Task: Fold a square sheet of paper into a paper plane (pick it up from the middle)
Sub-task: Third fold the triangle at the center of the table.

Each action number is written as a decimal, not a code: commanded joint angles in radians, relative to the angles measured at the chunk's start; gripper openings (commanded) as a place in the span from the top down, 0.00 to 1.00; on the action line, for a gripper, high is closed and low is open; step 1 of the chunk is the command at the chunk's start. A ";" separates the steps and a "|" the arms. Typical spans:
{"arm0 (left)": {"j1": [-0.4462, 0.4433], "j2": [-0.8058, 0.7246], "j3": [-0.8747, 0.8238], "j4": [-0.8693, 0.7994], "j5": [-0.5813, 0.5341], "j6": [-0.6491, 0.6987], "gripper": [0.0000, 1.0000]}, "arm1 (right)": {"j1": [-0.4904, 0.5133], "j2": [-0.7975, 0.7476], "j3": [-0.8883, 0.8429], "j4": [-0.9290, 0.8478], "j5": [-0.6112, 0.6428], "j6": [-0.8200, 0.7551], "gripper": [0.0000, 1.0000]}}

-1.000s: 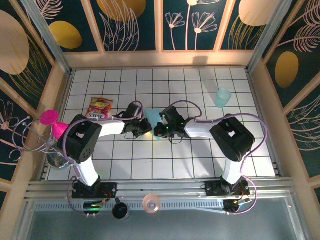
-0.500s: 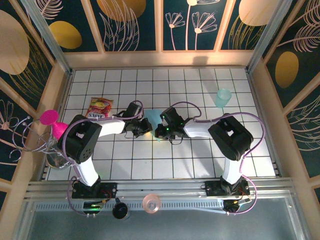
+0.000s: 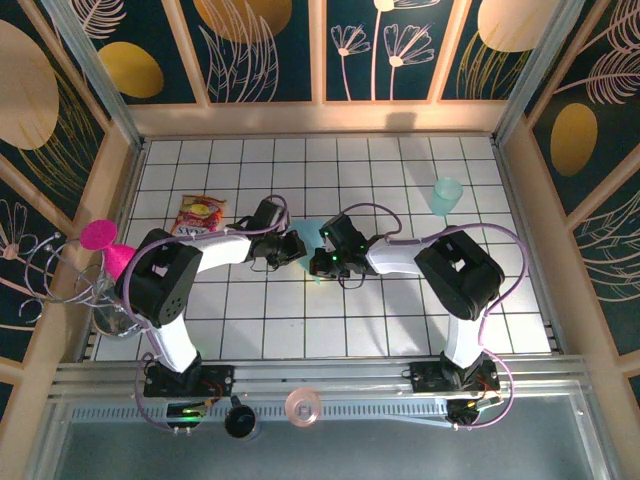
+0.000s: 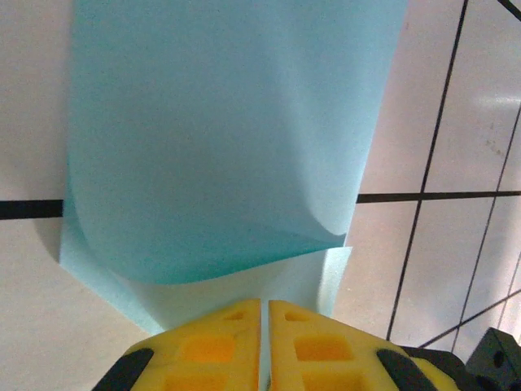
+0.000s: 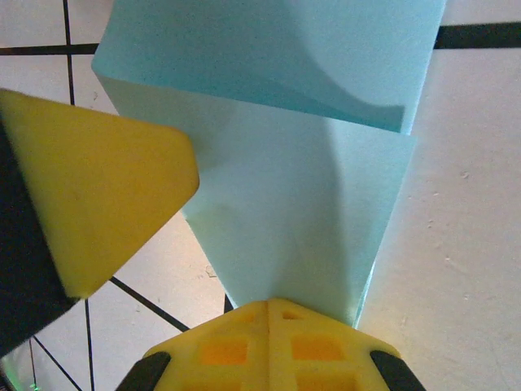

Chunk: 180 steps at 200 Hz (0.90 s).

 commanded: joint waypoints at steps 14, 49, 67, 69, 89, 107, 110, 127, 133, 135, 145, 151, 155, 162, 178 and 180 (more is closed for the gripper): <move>0.017 0.026 0.001 -0.037 -0.051 0.022 0.89 | 0.008 0.021 0.011 -0.057 0.042 -0.027 0.98; 0.029 0.033 -0.009 -0.034 -0.063 0.027 0.90 | 0.008 0.020 0.009 -0.064 0.049 -0.030 0.98; 0.029 0.042 -0.027 -0.023 -0.055 0.022 0.91 | 0.008 0.005 0.006 -0.035 0.041 -0.036 0.98; 0.029 0.043 -0.031 -0.022 -0.054 0.021 0.91 | 0.008 0.002 0.005 -0.030 0.039 -0.037 0.98; 0.028 0.048 -0.056 -0.007 -0.047 0.015 0.92 | 0.009 -0.037 0.000 0.034 0.014 -0.045 0.97; 0.029 0.050 -0.064 -0.005 -0.046 0.014 0.92 | 0.010 -0.057 0.014 0.069 -0.004 -0.048 0.97; 0.028 0.049 -0.064 -0.005 -0.046 0.015 0.92 | 0.009 -0.057 0.018 0.072 -0.008 -0.047 0.97; 0.029 0.051 -0.060 -0.006 -0.045 0.018 0.92 | 0.010 -0.039 0.036 0.083 -0.030 -0.042 0.96; 0.029 0.051 -0.057 -0.007 -0.045 0.019 0.92 | 0.010 -0.028 0.041 0.081 -0.031 -0.041 0.96; 0.029 0.052 -0.057 -0.007 -0.044 0.019 0.92 | 0.010 -0.025 0.043 0.080 -0.031 -0.040 0.96; 0.028 0.053 -0.054 -0.008 -0.044 0.022 0.92 | 0.010 -0.007 0.053 0.074 -0.029 -0.036 0.96; 0.029 0.054 -0.053 -0.009 -0.042 0.022 0.92 | 0.010 0.004 0.059 0.071 -0.027 -0.035 0.96; 0.029 0.054 -0.053 -0.010 -0.042 0.023 0.92 | 0.010 0.010 0.061 0.072 -0.028 -0.034 0.97; 0.029 0.053 -0.053 -0.010 -0.041 0.025 0.92 | 0.010 0.019 0.067 0.072 -0.029 -0.030 0.97; 0.028 0.051 -0.052 -0.013 -0.041 0.028 0.92 | 0.010 0.041 0.080 0.063 -0.026 -0.028 0.98; 0.028 0.051 -0.051 -0.014 -0.041 0.028 0.92 | 0.010 0.044 0.082 0.062 -0.026 -0.028 0.98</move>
